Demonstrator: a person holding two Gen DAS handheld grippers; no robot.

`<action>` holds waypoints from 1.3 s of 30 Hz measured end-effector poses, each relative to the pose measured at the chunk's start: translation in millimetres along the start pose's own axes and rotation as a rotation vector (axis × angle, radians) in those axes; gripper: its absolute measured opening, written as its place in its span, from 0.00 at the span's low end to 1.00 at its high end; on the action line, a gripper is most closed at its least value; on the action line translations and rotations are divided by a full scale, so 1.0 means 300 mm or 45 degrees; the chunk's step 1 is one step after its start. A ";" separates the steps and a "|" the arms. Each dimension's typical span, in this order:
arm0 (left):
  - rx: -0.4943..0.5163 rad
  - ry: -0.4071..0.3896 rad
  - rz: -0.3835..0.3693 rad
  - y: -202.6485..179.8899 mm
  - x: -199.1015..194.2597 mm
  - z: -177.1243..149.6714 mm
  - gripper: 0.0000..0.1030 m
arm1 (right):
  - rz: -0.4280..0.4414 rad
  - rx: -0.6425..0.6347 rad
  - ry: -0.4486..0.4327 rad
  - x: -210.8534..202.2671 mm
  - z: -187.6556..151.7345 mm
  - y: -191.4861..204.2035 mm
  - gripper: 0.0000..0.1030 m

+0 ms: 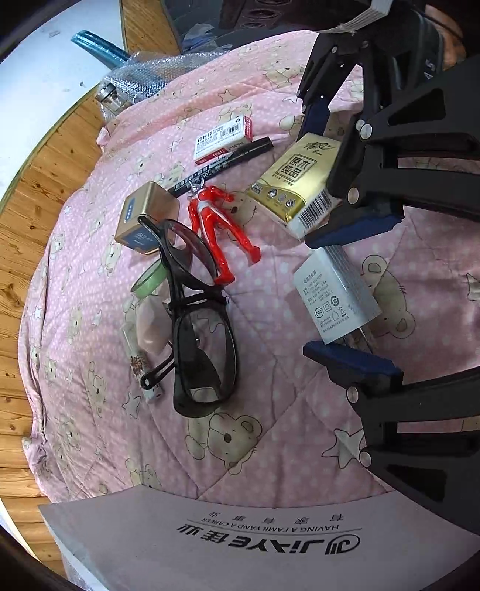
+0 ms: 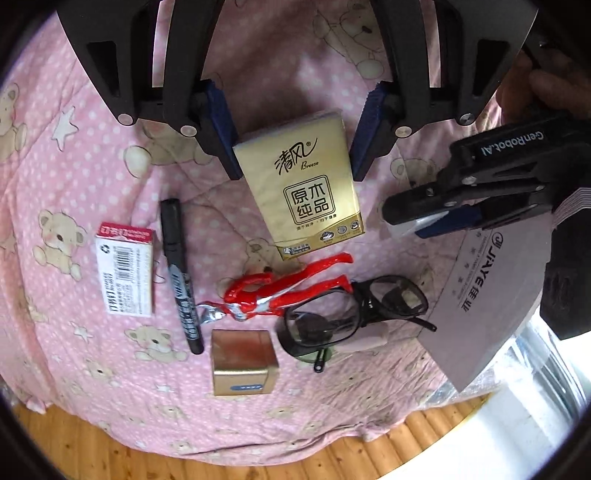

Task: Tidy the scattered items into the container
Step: 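Carry the charger and tissue pack in both grippers over the yellow-lined white box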

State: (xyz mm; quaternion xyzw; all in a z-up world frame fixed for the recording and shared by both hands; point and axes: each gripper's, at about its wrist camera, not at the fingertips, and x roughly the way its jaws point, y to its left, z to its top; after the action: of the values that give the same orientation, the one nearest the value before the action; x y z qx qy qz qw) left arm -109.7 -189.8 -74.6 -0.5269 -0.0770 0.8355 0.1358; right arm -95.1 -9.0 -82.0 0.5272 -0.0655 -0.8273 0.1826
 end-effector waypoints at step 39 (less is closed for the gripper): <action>-0.148 -0.389 -0.225 0.087 -0.515 0.029 0.51 | 0.029 -0.065 -0.190 -0.245 0.108 0.303 0.54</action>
State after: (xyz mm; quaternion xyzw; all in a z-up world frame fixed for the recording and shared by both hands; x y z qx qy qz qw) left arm -58.4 -262.2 55.0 -0.3920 -0.1910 0.8847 0.1648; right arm -75.2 -68.4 21.9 0.4585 -0.0637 -0.8635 0.2001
